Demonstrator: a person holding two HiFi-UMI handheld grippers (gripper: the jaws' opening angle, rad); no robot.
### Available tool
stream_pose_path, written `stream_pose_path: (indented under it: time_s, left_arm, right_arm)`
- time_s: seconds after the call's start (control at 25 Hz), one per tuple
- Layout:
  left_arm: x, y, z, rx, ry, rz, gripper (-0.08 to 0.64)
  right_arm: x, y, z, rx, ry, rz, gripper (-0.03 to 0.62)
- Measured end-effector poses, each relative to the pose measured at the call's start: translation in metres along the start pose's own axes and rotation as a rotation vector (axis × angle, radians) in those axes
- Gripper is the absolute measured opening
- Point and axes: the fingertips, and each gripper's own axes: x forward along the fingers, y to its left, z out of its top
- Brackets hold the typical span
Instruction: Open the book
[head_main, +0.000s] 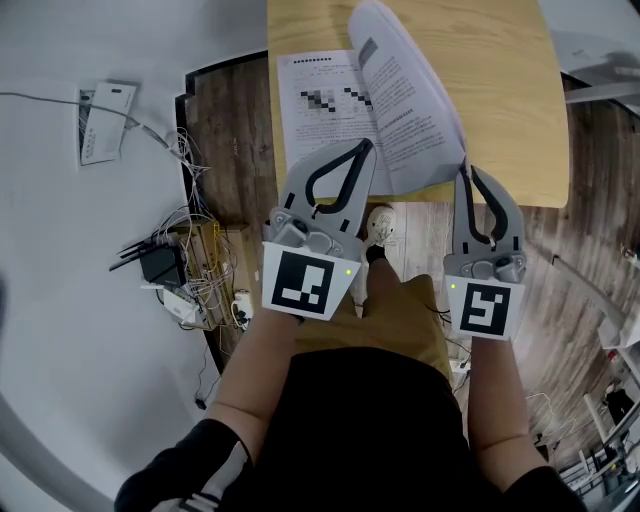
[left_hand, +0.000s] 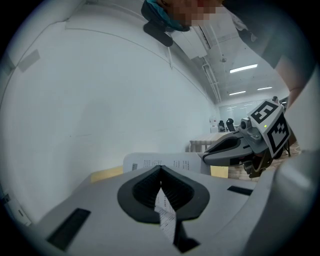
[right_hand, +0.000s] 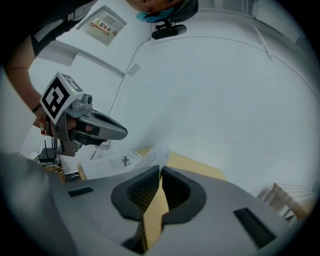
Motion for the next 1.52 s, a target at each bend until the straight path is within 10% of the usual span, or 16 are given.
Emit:
stream_pose_path:
  time_s: [1.52]
  left_arm:
    - [0.024, -0.025, -0.031, -0.001, 0.066, -0.078, 0.011]
  right_arm:
    - [-0.003, -0.022, -0.15, 0.327, 0.384, -0.151, 0.038]
